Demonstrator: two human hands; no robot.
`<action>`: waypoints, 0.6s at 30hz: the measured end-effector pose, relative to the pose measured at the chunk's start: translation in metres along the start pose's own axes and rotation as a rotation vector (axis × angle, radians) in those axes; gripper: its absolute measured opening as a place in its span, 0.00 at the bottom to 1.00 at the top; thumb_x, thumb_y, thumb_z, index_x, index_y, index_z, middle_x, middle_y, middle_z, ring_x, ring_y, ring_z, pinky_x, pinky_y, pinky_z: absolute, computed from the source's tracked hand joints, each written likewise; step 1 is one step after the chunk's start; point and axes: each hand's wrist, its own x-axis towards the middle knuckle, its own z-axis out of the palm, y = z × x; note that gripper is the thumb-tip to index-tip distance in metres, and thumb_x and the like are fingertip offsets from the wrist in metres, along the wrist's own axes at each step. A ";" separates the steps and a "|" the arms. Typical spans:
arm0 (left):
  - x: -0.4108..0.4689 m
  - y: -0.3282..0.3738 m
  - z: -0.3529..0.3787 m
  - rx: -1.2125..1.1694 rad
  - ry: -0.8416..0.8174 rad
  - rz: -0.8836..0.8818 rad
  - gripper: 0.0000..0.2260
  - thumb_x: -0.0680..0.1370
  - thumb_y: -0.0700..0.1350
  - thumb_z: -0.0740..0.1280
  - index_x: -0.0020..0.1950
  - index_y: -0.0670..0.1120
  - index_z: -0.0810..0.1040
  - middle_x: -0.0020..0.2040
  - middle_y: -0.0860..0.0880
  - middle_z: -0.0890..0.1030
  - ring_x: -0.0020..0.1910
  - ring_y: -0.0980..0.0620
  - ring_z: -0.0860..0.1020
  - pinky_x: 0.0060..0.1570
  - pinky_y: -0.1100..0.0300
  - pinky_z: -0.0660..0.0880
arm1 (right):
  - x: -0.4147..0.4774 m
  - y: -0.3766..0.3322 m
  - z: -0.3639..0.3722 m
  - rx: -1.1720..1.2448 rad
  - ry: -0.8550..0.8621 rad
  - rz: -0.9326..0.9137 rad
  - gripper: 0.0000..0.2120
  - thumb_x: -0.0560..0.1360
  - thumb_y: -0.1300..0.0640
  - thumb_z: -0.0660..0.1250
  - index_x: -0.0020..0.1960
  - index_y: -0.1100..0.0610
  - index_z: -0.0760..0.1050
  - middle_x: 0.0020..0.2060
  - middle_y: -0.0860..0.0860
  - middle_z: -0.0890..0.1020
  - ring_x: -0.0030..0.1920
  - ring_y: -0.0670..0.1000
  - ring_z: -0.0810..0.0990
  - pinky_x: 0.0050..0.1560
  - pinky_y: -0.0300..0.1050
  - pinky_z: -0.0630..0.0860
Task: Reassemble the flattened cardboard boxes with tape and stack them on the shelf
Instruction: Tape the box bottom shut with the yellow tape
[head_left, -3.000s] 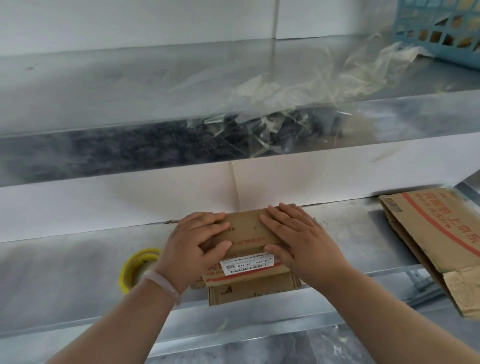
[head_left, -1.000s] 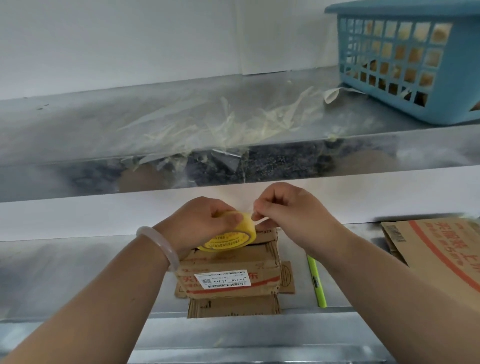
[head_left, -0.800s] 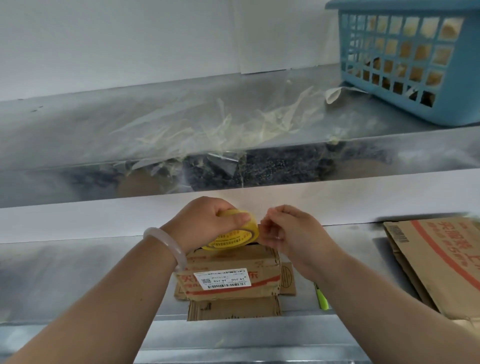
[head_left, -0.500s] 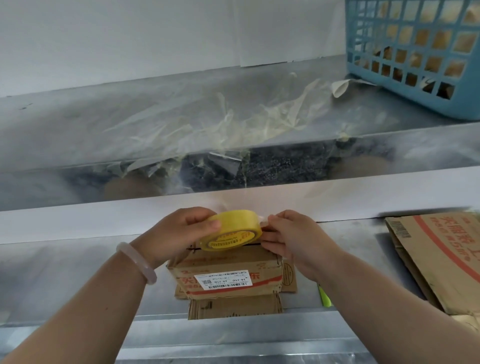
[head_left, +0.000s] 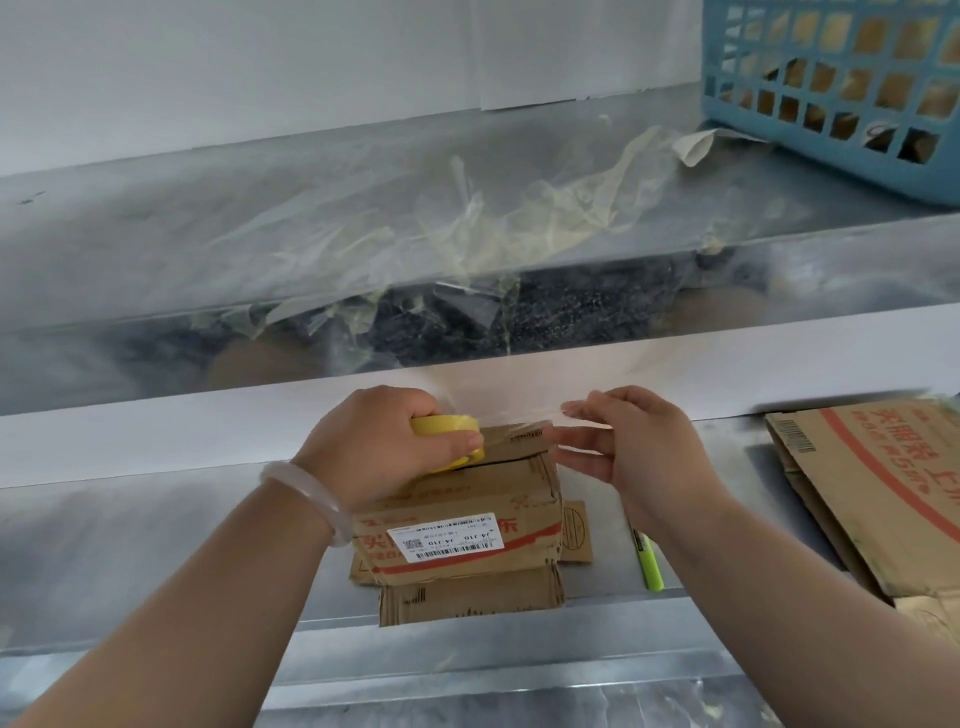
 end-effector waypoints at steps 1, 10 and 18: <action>0.002 0.004 0.000 0.007 -0.011 0.006 0.14 0.68 0.66 0.69 0.33 0.57 0.78 0.33 0.57 0.79 0.34 0.59 0.77 0.32 0.61 0.69 | 0.000 0.000 -0.001 0.016 -0.002 0.016 0.06 0.82 0.61 0.59 0.51 0.64 0.73 0.43 0.59 0.84 0.41 0.59 0.86 0.44 0.54 0.82; 0.005 0.008 -0.001 -0.013 -0.038 0.025 0.13 0.69 0.64 0.70 0.34 0.56 0.79 0.34 0.55 0.80 0.34 0.59 0.78 0.33 0.62 0.69 | -0.001 0.004 0.009 -0.058 -0.129 0.032 0.11 0.79 0.56 0.67 0.52 0.64 0.70 0.44 0.60 0.85 0.45 0.55 0.86 0.50 0.53 0.82; 0.002 -0.014 -0.012 -0.009 -0.055 0.041 0.24 0.64 0.72 0.65 0.32 0.50 0.78 0.28 0.54 0.77 0.28 0.60 0.74 0.31 0.63 0.68 | 0.003 0.017 0.012 -0.396 -0.133 -0.055 0.10 0.78 0.58 0.68 0.45 0.59 0.67 0.44 0.57 0.86 0.42 0.49 0.86 0.47 0.47 0.83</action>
